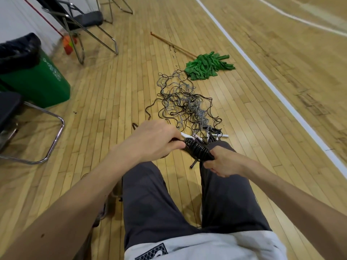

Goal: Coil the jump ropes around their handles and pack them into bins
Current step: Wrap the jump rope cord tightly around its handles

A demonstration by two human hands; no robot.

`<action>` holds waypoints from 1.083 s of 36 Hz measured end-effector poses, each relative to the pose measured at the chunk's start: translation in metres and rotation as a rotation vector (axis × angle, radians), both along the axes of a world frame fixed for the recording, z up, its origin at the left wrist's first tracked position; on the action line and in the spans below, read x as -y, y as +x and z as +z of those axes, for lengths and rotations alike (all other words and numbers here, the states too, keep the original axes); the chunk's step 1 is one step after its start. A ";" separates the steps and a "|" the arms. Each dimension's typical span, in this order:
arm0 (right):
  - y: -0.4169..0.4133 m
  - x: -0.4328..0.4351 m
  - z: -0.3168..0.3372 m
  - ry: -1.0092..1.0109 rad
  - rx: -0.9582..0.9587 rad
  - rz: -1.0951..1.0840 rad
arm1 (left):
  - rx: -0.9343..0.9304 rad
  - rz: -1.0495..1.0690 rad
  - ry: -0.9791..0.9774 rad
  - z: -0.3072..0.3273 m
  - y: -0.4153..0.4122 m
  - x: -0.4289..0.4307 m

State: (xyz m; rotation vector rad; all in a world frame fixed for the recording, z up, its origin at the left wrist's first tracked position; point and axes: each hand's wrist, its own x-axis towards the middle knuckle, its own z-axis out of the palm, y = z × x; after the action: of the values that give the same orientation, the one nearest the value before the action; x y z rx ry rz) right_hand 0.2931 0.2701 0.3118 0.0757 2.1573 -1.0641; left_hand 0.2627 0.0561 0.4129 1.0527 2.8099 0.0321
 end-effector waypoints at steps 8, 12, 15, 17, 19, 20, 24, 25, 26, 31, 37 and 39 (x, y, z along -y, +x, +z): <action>0.014 0.017 0.016 -0.057 0.146 0.309 | -0.109 -0.205 -0.047 0.020 -0.008 -0.004; 0.023 0.019 0.030 -0.036 0.101 0.447 | -0.072 -0.217 0.003 0.017 -0.010 -0.007; 0.029 0.022 0.039 -0.004 0.036 0.531 | -0.022 -0.219 0.027 0.018 -0.012 -0.012; 0.033 0.024 0.044 0.011 0.001 0.565 | 0.015 -0.207 0.050 0.016 -0.013 -0.013; 0.036 0.023 0.048 0.020 -0.020 0.596 | 0.057 -0.183 0.071 0.012 -0.016 -0.012; 0.038 0.023 0.049 0.017 -0.023 0.608 | 0.069 -0.171 0.072 0.009 -0.016 -0.011; 0.046 0.022 0.057 -0.028 -0.010 0.645 | 0.119 -0.099 0.094 -0.005 -0.016 -0.011; 0.048 0.022 0.059 -0.044 -0.009 0.655 | 0.120 -0.085 0.105 -0.009 -0.015 -0.012; 0.050 0.023 0.061 -0.063 -0.008 0.662 | 0.128 -0.068 0.104 -0.012 -0.014 -0.013; 0.054 0.020 0.070 -0.190 -0.020 0.641 | 0.273 0.017 0.251 -0.021 -0.007 -0.012; 0.054 0.012 0.079 -0.339 -0.095 0.570 | 0.526 0.143 0.608 -0.037 -0.005 -0.006; 0.053 0.011 0.079 -0.394 -0.116 0.538 | 0.624 0.164 0.672 -0.034 -0.002 -0.009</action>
State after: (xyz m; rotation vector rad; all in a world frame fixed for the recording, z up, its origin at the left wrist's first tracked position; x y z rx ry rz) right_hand 0.3465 0.2586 0.3910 -0.7215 1.8601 -1.1550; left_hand 0.2604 0.0651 0.3785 0.7104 2.3047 1.1647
